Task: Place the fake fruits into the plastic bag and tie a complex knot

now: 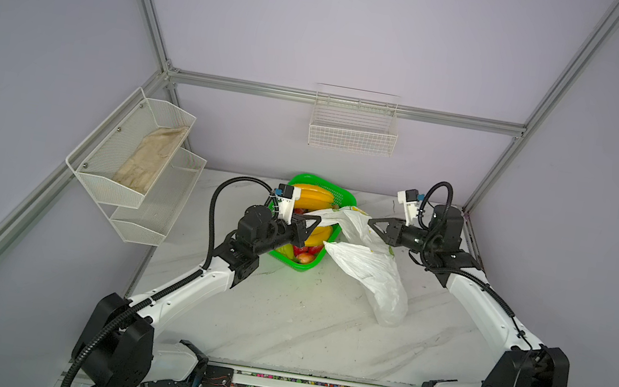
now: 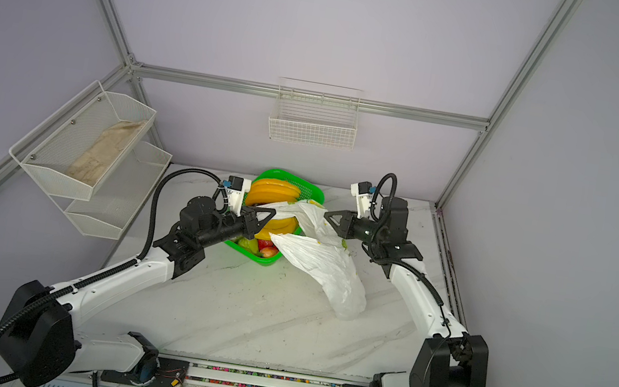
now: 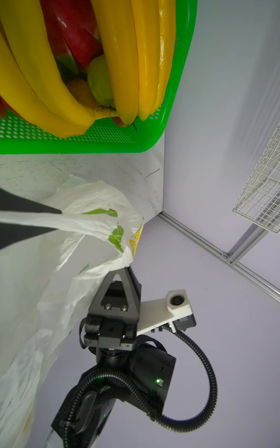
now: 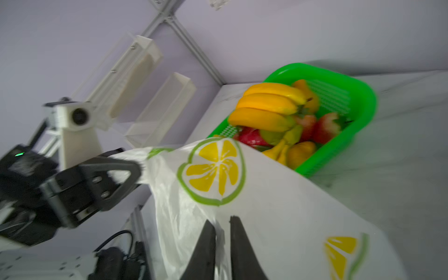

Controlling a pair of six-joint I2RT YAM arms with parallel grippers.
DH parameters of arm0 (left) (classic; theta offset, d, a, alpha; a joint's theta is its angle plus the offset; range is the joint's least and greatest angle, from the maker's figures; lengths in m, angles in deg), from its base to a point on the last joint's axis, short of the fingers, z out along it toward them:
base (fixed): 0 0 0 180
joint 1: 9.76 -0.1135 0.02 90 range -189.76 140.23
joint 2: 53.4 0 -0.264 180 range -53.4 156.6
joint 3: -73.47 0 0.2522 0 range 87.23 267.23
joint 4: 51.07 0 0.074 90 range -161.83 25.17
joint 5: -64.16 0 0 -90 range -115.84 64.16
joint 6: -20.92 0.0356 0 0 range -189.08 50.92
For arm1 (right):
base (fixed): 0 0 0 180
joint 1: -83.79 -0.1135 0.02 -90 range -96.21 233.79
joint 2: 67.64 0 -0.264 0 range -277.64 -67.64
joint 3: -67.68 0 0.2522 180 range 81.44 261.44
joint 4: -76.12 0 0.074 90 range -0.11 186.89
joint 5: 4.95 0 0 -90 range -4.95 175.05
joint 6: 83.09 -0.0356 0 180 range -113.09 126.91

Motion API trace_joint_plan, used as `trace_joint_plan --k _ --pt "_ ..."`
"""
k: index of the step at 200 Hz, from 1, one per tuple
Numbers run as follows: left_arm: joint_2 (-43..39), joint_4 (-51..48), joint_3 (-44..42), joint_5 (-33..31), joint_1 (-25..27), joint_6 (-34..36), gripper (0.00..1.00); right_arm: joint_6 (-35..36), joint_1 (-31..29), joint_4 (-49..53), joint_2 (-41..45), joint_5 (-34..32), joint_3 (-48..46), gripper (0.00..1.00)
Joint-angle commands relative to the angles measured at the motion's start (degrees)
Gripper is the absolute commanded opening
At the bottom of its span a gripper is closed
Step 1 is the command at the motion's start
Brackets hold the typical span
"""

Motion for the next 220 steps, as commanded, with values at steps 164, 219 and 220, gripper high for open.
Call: trace_joint_plan --k 164,219,220 --pt "6.3 -18.7 19.5 -0.1 3.1 6.9 0.0 22.9 -23.5 31.4 4.0 -51.1 11.3 0.97" --pt "5.7 -18.5 17.9 -1.5 2.9 7.5 0.0 21.4 -23.3 32.3 0.3 -61.3 13.6 0.76" --pt "5.7 -18.5 17.9 -1.6 2.9 7.5 0.0 21.5 -23.3 32.3 0.2 -61.3 13.6 0.76"
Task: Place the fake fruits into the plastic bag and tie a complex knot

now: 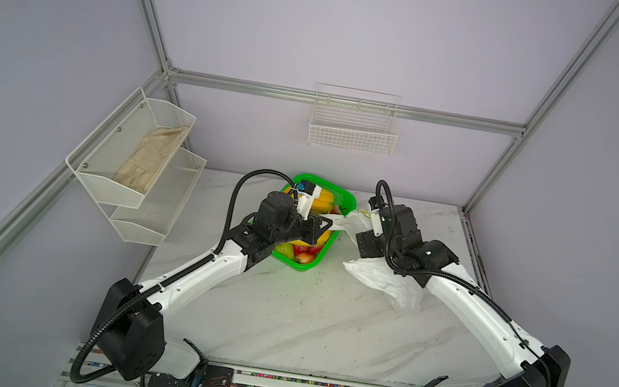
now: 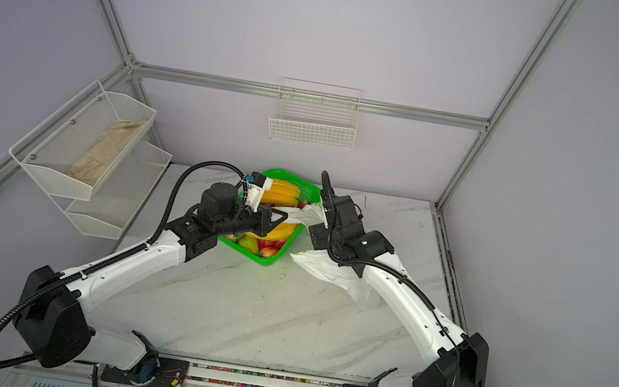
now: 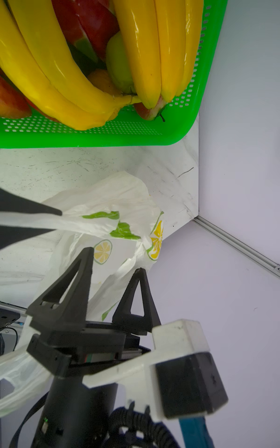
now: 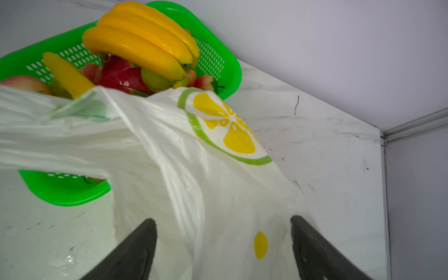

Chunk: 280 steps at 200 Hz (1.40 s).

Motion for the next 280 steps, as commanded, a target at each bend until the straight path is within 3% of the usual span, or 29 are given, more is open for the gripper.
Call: trace_joint_plan --k 1,29,68,86,106,115,136,152,175,217,242,280 --pt "-0.8 1.2 4.3 -1.0 -0.2 1.4 0.0 0.4 0.1 1.9 0.2 -5.4 2.2 0.75" --pt "-1.1 1.3 3.7 -1.2 -0.5 1.4 0.0 0.0 0.9 2.5 -1.6 -6.6 2.5 0.51" --pt "-1.5 1.9 3.2 -1.1 -1.2 1.3 0.0 0.4 2.0 2.5 -1.9 -4.2 2.8 0.43" --pt "-1.5 2.5 2.9 -1.4 -1.6 1.0 0.0 -0.4 3.3 2.6 -2.0 -2.1 3.2 0.24" --pt "-1.1 3.2 2.9 -3.5 -2.2 0.1 0.03 -2.4 6.5 2.0 -0.8 5.2 3.4 0.0" --pt "-0.8 3.3 2.9 -5.3 -2.3 -0.5 0.13 -3.4 8.5 0.9 0.0 10.1 3.0 0.0" --pt "-1.1 1.9 2.4 -8.1 -2.6 -2.8 0.52 -10.0 13.3 -4.1 1.3 23.9 0.5 0.0" --pt "-4.0 0.6 0.1 -8.2 -2.7 -4.9 0.66 -15.7 15.1 -7.6 1.5 28.9 -1.0 0.0" --pt "-11.6 6.6 -9.9 -5.4 -2.4 -8.3 0.8 -21.3 15.7 -12.9 1.9 29.3 -3.9 0.0" --pt "-21.7 11.4 -24.0 -5.7 -0.1 -16.9 0.85 -32.2 16.0 -24.9 2.7 32.3 -10.8 0.0" --pt "-22.4 14.3 -28.0 -7.2 3.4 -20.8 0.85 -36.9 15.9 -29.0 5.1 32.9 -13.2 0.0" --pt "-19.9 20.9 -31.8 -14.7 10.6 -22.8 0.82 -41.4 15.9 -31.6 6.5 33.4 -14.0 0.0"
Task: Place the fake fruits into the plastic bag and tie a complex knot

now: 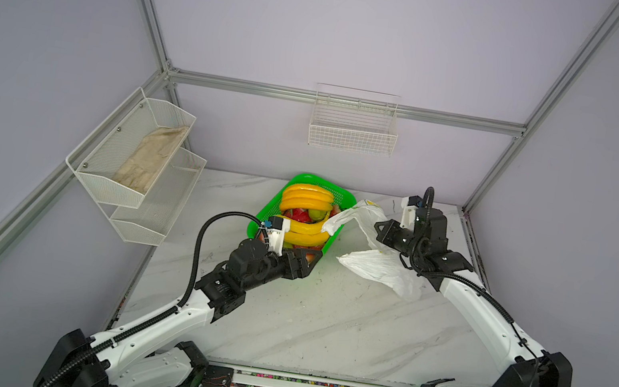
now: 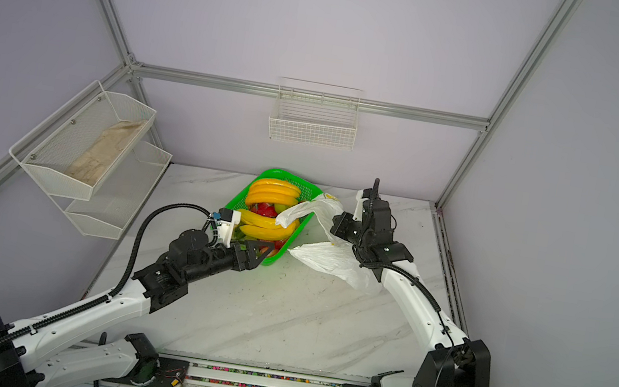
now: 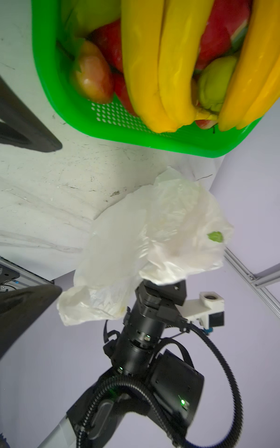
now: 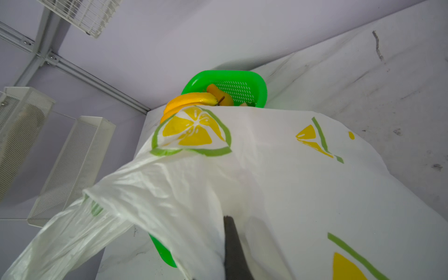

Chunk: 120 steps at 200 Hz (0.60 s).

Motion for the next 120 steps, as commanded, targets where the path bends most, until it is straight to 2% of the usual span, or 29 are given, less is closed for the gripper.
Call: trace_joint_plan --k 1,22,43,61,86,120 --pt "2.0 8.8 -3.2 -5.1 3.4 -2.8 0.81 -5.9 0.1 -5.8 2.4 1.3 -0.3 0.0" --pt "8.1 16.0 -2.1 -3.4 4.6 -2.5 0.71 -7.8 0.1 -8.6 3.4 1.5 -1.5 0.0" --pt "15.1 20.9 2.9 -0.4 4.6 -2.3 0.67 -9.5 0.1 -11.4 3.6 2.9 -2.5 0.0" --pt "20.2 21.2 9.5 2.2 4.7 -1.3 0.67 -10.3 0.1 -12.2 3.3 4.5 -2.6 0.0" --pt "26.5 21.1 16.8 2.8 4.6 -0.1 0.74 -10.6 0.0 -12.3 3.5 5.4 -3.1 0.0" --pt "30.6 20.8 22.2 2.7 4.4 -0.7 0.78 -9.6 0.1 -12.1 3.5 6.1 -3.6 0.0"
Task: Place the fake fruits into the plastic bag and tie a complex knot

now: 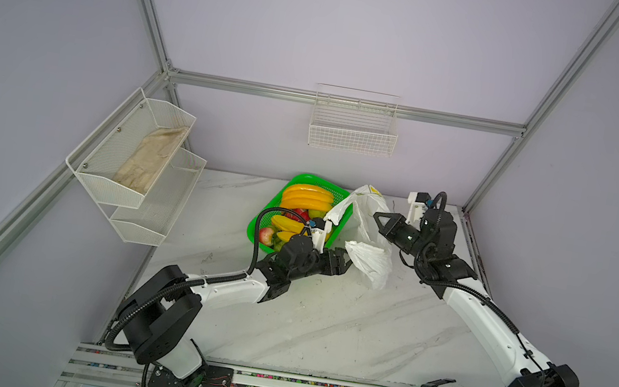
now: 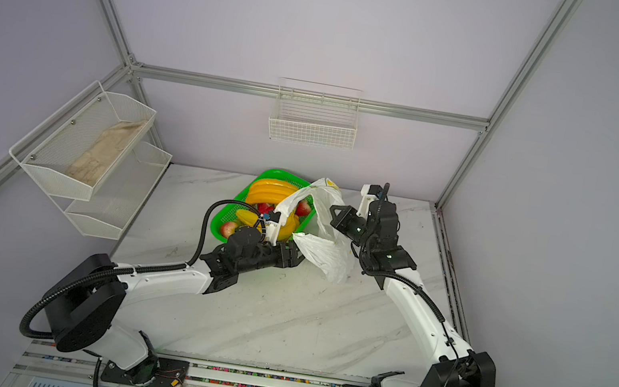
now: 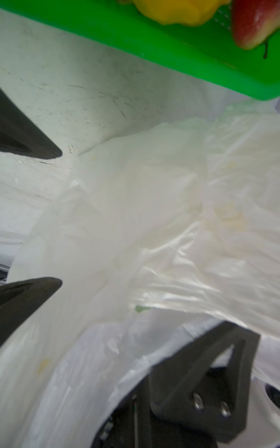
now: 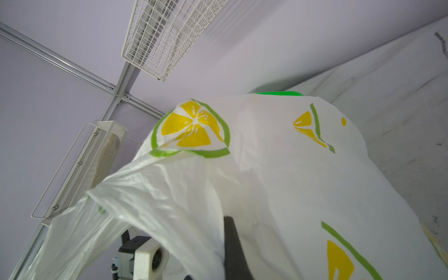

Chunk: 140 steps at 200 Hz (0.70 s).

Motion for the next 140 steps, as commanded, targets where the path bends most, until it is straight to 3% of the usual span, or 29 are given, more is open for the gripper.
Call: trace_joint_plan --k 1,91,140 --pt "1.0 4.0 8.2 1.0 -0.3 0.4 0.78 -0.6 0.1 -2.2 0.8 1.3 -0.9 0.0" --pt "10.4 2.8 18.3 4.7 -2.9 -0.6 0.81 3.6 0.1 0.7 1.4 1.6 -0.9 0.0" --pt "13.5 1.4 21.3 5.2 -3.5 -0.3 0.78 6.5 0.1 4.9 1.1 0.9 0.5 0.0"
